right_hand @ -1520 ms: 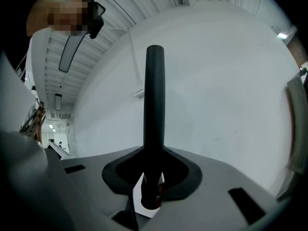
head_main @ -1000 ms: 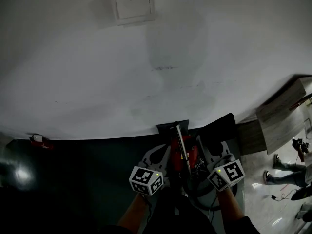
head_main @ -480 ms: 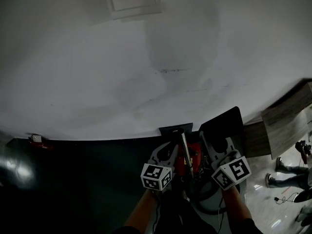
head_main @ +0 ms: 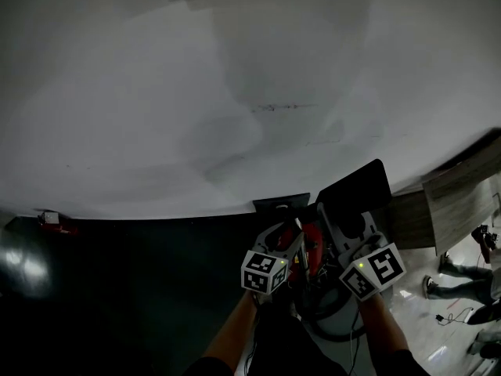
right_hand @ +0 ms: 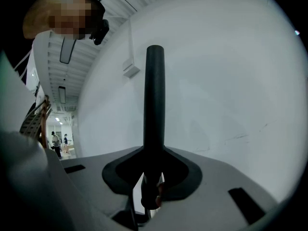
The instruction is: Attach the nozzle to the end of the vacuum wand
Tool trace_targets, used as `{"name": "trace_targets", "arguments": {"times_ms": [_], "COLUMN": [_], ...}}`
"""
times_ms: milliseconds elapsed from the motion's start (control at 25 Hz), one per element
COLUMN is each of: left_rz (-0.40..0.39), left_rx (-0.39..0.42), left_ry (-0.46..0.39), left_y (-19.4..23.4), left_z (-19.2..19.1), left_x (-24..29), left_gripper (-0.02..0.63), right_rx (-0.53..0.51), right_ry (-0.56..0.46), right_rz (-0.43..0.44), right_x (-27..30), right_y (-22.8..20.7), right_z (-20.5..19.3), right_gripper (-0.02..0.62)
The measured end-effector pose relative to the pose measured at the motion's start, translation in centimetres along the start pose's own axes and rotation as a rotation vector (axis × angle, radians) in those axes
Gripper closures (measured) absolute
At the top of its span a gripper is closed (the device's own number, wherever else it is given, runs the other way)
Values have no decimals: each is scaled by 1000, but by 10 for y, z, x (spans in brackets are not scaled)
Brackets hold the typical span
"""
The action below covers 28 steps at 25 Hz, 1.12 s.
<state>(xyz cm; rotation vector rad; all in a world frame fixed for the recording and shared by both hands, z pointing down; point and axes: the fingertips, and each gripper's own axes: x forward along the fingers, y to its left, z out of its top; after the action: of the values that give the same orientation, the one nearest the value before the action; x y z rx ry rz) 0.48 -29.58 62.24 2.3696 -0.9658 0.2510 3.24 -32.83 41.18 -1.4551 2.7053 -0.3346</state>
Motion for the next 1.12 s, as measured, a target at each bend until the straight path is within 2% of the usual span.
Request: {"name": "trace_targets", "arguments": {"times_ms": [240, 320, 520, 640, 840, 1120], "left_rz": [-21, -28, -39, -51, -65, -79], "left_rx": [10, 11, -2, 5, 23, 49], "left_ry": [18, 15, 11, 14, 17, 29], "left_y": [-1, -3, -6, -10, -17, -24], "left_z": [-4, -4, -4, -3, -4, -2], "left_x": [12, 12, 12, 11, 11, 10], "left_gripper": [426, 462, 468, 469, 469, 471], "right_rx": [-18, 9, 119, 145, 125, 109], "right_ry": [54, 65, 77, 123, 222, 278], "right_rz": [0, 2, -18, -19, 13, 38], "right_x": [6, 8, 14, 20, 26, 37], "right_y": [-5, -7, -21, -25, -22, -17], "right_z": [-10, -13, -19, -25, -39, -43], "right_gripper": [502, 502, 502, 502, 502, 502]}}
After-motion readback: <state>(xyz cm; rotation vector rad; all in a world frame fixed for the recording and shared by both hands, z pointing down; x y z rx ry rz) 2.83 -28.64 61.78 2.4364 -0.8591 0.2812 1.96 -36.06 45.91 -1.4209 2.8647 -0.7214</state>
